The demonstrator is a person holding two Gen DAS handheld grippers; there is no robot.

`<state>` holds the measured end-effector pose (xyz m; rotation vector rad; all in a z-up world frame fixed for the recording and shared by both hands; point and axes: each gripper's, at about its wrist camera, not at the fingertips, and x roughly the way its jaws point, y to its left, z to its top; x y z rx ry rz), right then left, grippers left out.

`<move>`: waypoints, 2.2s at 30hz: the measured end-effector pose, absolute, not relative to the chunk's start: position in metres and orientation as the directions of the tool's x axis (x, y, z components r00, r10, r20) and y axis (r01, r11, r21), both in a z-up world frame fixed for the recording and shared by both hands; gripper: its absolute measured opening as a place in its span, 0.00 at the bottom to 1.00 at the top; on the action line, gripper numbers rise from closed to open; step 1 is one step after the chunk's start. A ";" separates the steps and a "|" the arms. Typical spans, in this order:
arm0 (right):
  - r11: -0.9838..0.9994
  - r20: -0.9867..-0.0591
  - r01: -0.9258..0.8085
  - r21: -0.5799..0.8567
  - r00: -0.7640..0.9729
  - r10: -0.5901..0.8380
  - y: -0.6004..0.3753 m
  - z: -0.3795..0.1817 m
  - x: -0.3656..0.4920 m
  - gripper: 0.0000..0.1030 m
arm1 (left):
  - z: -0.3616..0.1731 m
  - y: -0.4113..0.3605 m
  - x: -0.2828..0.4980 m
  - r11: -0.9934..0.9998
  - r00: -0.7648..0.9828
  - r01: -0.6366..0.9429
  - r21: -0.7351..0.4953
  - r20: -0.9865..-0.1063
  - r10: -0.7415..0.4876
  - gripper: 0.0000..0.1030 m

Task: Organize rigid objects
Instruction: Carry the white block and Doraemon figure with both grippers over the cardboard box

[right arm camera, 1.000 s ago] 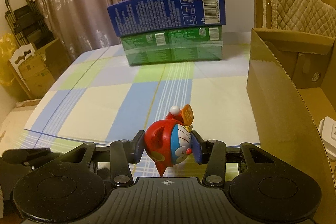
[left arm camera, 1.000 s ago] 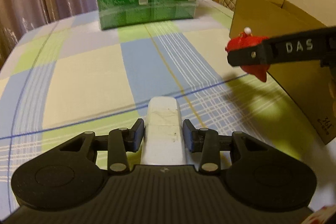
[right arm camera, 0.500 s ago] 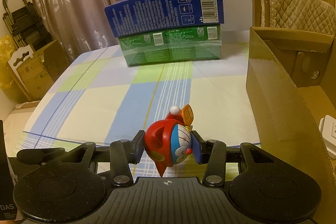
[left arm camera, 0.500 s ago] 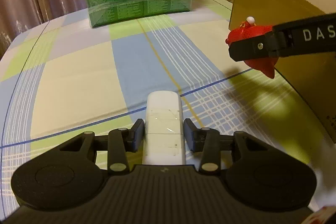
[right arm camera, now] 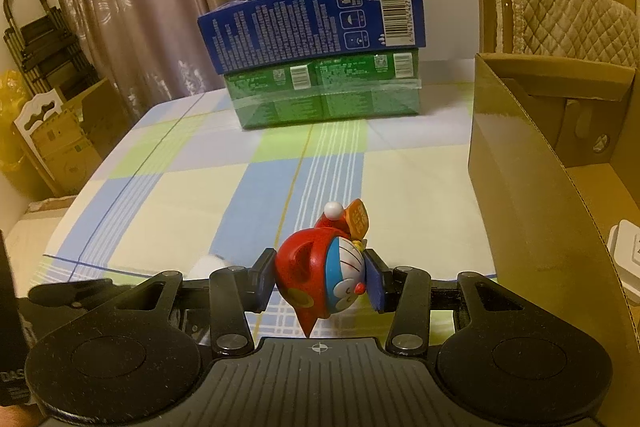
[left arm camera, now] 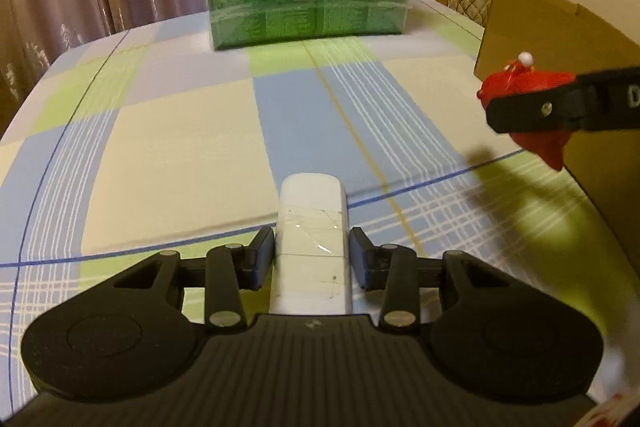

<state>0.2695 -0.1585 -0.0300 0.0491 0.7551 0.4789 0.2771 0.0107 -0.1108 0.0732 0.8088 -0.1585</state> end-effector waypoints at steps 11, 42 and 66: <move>0.891 -0.646 -0.400 0.213 0.626 0.435 -0.157 -0.029 0.270 0.41 | -0.111 0.012 0.286 0.985 0.669 0.175 -0.010 -0.732 -0.126 0.34; 0.887 -0.572 -0.426 0.179 0.689 0.446 -0.156 -0.001 0.228 0.41 | -0.047 0.025 0.240 0.991 0.748 0.058 -0.121 -0.652 -0.124 0.34; 0.896 -0.488 -0.416 0.157 0.756 0.437 -0.219 0.091 0.126 0.41 | 0.036 -0.025 0.141 0.977 0.778 0.074 -0.198 -0.602 -0.181 0.34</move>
